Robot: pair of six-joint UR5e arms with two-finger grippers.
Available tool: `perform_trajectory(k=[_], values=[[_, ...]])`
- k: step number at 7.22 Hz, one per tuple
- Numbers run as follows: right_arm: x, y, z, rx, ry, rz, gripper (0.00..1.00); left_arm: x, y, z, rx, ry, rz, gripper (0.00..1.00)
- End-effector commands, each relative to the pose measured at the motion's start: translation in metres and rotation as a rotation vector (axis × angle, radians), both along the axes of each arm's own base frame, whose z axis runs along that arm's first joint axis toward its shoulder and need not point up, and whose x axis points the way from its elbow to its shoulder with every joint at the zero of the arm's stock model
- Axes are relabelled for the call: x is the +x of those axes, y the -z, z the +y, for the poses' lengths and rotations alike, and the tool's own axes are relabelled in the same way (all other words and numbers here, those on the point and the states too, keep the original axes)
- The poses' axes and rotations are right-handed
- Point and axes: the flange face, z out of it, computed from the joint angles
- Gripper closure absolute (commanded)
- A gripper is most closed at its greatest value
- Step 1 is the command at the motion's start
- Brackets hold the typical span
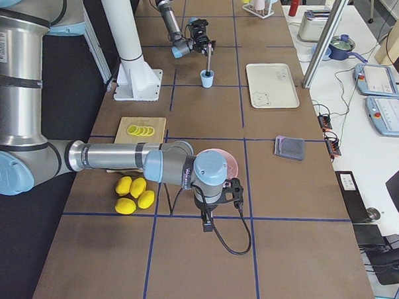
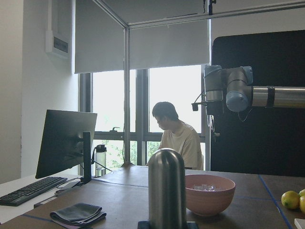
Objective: Mash ice and strawberries in cup
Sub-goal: 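Press the masher down into the cup onto the strawberry and ice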
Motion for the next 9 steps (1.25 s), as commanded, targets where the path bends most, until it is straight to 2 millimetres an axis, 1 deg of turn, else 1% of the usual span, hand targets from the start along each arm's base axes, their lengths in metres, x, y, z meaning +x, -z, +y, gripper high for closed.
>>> perform_trajectory(k=[1, 4, 5, 6, 7, 8, 9], values=[[0.0, 0.0, 0.0, 0.0, 0.0, 0.0, 0.01, 0.009, -0.006, 0.007, 0.009, -0.002, -0.015, 1.0], [0.0, -0.001, 0.002, -0.002, 0.0, 0.0, 0.01, 0.007, -0.004, 0.006, 0.011, 0.002, -0.009, 1.0], [0.0, 0.0, 0.002, -0.002, 0.0, -0.002, 0.01, -0.003, 0.001, -0.004, 0.013, 0.019, 0.001, 1.0], [0.0, 0.0, 0.002, 0.0, 0.0, 0.0, 0.01, -0.022, 0.014, -0.017, 0.018, 0.039, 0.029, 1.0], [0.0, 0.0, 0.002, 0.0, 0.0, -0.002, 0.01, -0.032, 0.025, -0.025, -0.001, 0.037, 0.032, 1.0], [0.0, 0.0, 0.002, 0.001, 0.0, -0.001, 0.01, -0.046, 0.043, -0.033, -0.035, 0.032, 0.016, 1.0], [0.0, 0.0, 0.002, 0.001, 0.0, -0.001, 0.01, -0.061, 0.061, -0.027, -0.055, 0.034, -0.021, 1.0]])
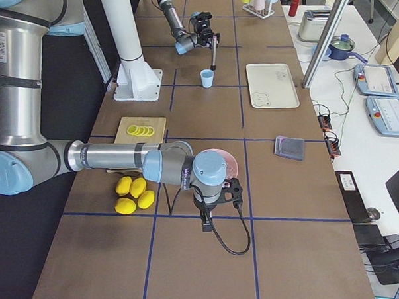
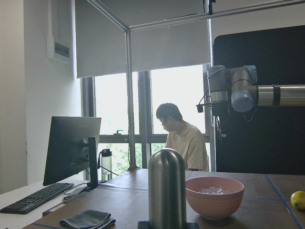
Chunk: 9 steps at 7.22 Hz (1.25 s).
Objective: Mash ice and strawberries in cup
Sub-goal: 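Lift the masher out of the cup and withdraw the left arm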
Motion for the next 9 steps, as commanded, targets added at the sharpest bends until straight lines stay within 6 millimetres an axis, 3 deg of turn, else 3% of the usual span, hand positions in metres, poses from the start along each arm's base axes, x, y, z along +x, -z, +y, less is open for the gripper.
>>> perform_trajectory(k=[1, 3, 4, 5, 7, 9], values=[[0.0, 0.0, 0.0, 0.001, 0.0, 0.0, 0.01, -0.032, 0.057, 0.007, -0.056, 0.002, -0.08, 1.0], [0.0, -0.001, 0.0, -0.001, 0.0, 0.0, 0.01, -0.061, 0.125, 0.019, -0.147, 0.009, -0.251, 1.0], [0.0, -0.001, 0.0, -0.003, 0.0, 0.001, 0.01, -0.073, 0.146, 0.025, -0.214, 0.011, -0.375, 1.0], [0.0, -0.001, 0.0, -0.001, 0.0, 0.0, 0.01, -0.082, 0.155, 0.024, -0.287, 0.023, -0.512, 1.0], [0.0, -0.004, 0.005, -0.009, 0.001, -0.001, 0.01, -0.088, 0.14, 0.003, -0.436, 0.064, -0.783, 1.0], [-0.001, -0.006, 0.006, -0.011, 0.002, -0.001, 0.01, -0.094, 0.101, -0.027, -0.591, 0.087, -1.017, 0.98]])
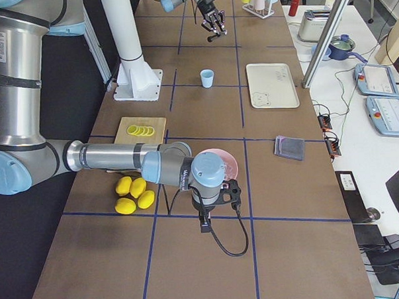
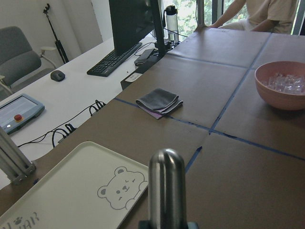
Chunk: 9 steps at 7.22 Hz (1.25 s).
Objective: Mash ice and strawberries in cup
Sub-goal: 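Lift the masher out of the cup and withdraw the left arm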
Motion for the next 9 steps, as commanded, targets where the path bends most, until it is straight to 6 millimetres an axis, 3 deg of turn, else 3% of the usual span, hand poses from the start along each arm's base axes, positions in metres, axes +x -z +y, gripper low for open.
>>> perform_trajectory(k=[1, 2, 4, 6, 7, 8, 9], values=[[0.0, -0.002, 0.003, -0.004, 0.002, -0.001, 0.01, -0.015, -0.052, -0.032, -0.1, -0.007, -0.316, 0.98], [0.0, -0.002, 0.003, -0.004, 0.002, -0.001, 0.01, -0.039, -0.069, -0.055, -0.079, -0.015, -0.466, 0.96], [0.0, -0.002, 0.003, -0.006, 0.0, -0.001, 0.01, -0.106, -0.141, -0.096, -0.199, 0.026, -0.593, 0.88], [0.0, -0.002, 0.003, -0.004, 0.002, -0.001, 0.01, -0.213, -0.209, -0.156, -0.497, 0.008, -0.459, 0.92], [0.0, -0.002, 0.003, -0.003, 0.002, 0.0, 0.01, -0.259, -0.252, -0.174, -0.617, 0.029, -0.417, 0.93], [0.0, -0.003, 0.003, 0.012, -0.001, 0.001, 0.01, -0.294, -0.3, -0.179, -0.732, 0.089, -0.416, 0.95], [-0.001, -0.007, 0.007, 0.019, -0.003, 0.002, 0.01, -0.311, -0.34, -0.178, -0.807, 0.12, -0.418, 0.95]])
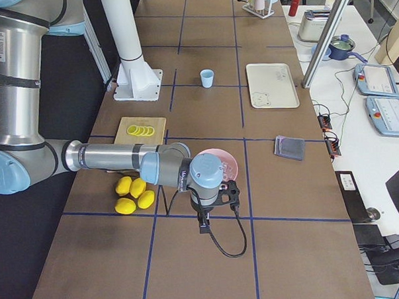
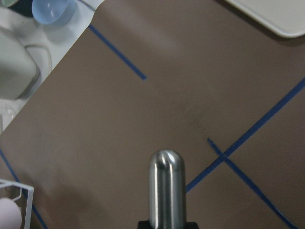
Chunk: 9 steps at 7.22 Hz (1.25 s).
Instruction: Mash ice and strawberries in cup
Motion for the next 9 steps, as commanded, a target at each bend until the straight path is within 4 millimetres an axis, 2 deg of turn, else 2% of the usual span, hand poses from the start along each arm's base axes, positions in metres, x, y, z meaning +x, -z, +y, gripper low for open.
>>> perform_trajectory(k=[1, 3, 5, 6, 7, 9], values=[[0.0, -0.004, 0.005, 0.007, -0.002, 0.001, 0.01, -0.042, -0.097, 0.019, -0.132, 0.09, -0.008, 0.97], [0.0, -0.004, 0.005, 0.009, -0.002, 0.001, 0.01, -0.054, -0.169, 0.067, -0.207, 0.257, 0.073, 0.98], [0.0, -0.004, 0.005, 0.009, -0.002, 0.001, 0.01, -0.054, -0.24, 0.084, -0.25, 0.462, 0.189, 0.98], [0.0, -0.004, 0.005, 0.01, -0.001, 0.001, 0.01, -0.037, -0.267, 0.09, -0.232, 0.441, 0.214, 0.99], [0.0, -0.004, 0.005, 0.01, -0.001, 0.001, 0.01, -0.005, -0.28, 0.097, -0.255, 0.383, 0.199, 0.99], [0.0, -0.005, 0.005, 0.008, -0.001, 0.001, 0.01, 0.031, -0.287, 0.114, -0.274, 0.306, 0.182, 0.98]])
